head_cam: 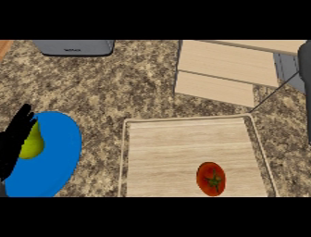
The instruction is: Pick the bell pepper from the tray and place it in the tiered shelf
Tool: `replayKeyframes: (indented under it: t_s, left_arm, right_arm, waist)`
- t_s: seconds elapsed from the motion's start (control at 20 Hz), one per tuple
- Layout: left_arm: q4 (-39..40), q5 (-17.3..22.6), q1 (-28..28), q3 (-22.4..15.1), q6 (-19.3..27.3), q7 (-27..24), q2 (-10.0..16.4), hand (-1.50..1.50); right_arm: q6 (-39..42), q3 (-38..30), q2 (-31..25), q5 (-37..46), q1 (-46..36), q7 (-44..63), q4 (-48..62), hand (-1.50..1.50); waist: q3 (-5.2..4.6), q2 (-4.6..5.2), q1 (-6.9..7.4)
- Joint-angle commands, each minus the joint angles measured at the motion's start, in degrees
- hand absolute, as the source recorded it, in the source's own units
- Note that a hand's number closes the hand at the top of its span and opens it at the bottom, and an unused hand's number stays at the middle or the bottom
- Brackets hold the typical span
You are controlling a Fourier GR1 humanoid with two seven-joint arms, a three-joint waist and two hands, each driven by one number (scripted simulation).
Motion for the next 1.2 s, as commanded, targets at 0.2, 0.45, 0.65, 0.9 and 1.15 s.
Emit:
replayKeyframes:
  t_s: [0.2,0.45,0.65,0.9,1.15]
  left_arm:
    - [0.55,-1.03,0.54,0.02,-0.53,-0.58,-1.19,0.0]
    - [3.11,-0.52,1.07,1.44,-2.27,-2.7,-0.4,0.0]
    - [1.26,-1.98,1.02,0.49,0.25,-2.43,-2.3,0.0]
    - [-1.04,-2.95,1.44,-0.51,2.03,1.23,-3.67,0.0]
    - [-0.43,-0.53,0.59,2.53,-0.84,1.51,-0.71,0.0]
  right_arm:
    - [-7.58,-1.56,1.13,-1.83,-1.28,-5.68,7.11,-1.5]
    - [-5.2,-5.91,1.47,-8.33,-0.91,-2.92,0.0,-1.5]
    - [-4.17,-12.27,1.37,-15.89,-1.45,-1.13,-2.31,-1.5]
    - [-0.32,-16.98,-0.97,-23.86,-0.17,1.15,-9.52,-1.5]
    - [2.09,-22.09,-4.6,-30.6,1.46,5.22,-17.87,-1.5]
  waist:
    - [-0.11,0.08,0.19]
    - [-0.12,-0.11,-0.41]
    - [-0.1,-0.25,-0.81]
    - [-0.07,-0.47,-1.39]
    - [-0.08,-0.49,-1.54]
